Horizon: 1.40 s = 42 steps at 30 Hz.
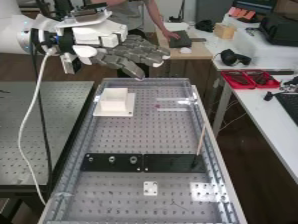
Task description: Grab the pcb board and place it in the clear container
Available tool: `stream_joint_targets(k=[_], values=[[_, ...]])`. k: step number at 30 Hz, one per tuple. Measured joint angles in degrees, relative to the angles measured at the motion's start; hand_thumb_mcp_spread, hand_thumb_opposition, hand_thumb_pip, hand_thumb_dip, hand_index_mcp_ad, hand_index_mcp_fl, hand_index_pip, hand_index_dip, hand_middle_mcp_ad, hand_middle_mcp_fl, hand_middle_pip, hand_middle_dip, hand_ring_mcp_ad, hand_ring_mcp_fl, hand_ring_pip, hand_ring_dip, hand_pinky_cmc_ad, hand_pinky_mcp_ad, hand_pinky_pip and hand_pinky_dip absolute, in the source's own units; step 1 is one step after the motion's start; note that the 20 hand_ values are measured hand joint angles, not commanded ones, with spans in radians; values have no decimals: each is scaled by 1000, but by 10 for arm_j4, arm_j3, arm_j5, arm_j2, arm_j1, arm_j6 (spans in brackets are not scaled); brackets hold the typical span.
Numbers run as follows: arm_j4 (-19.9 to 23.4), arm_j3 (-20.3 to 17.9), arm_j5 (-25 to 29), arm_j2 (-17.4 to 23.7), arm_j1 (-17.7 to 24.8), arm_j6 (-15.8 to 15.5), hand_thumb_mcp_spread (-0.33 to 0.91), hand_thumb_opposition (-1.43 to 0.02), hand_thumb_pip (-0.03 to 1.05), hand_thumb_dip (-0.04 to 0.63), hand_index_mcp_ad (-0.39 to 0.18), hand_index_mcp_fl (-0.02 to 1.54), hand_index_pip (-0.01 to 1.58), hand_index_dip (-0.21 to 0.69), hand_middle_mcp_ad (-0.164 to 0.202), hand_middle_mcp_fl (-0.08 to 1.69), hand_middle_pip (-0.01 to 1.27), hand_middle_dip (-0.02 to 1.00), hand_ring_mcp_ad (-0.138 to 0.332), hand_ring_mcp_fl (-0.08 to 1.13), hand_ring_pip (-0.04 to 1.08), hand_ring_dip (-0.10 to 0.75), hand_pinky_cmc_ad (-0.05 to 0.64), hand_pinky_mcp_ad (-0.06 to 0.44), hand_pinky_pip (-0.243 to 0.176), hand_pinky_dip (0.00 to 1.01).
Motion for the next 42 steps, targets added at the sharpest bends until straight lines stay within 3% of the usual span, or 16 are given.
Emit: stream_joint_targets(k=[12, 19, 25, 42], values=[[-15, 9, -26, 5, -9, 15, 234, -778, 504, 126, -65, 37, 632, 188, 75, 7, 138, 138, 234, 2, 72, 28, 363, 216, -138, 703], [-29, 13, -43, 11, -15, 19, 230, -775, 497, 112, -58, 63, 325, 227, 77, 7, 134, 138, 234, 2, 72, 28, 379, 232, -138, 703], [-35, 14, -65, 10, -22, 30, 227, -759, 497, 112, -45, 101, 229, 262, 75, 7, 134, 138, 234, 2, 72, 28, 379, 246, -138, 703], [-51, 27, -111, 7, -22, 32, 227, -759, 496, 112, -42, 122, 161, 272, 75, 7, 138, 138, 234, 2, 72, 28, 393, 265, -140, 670]])
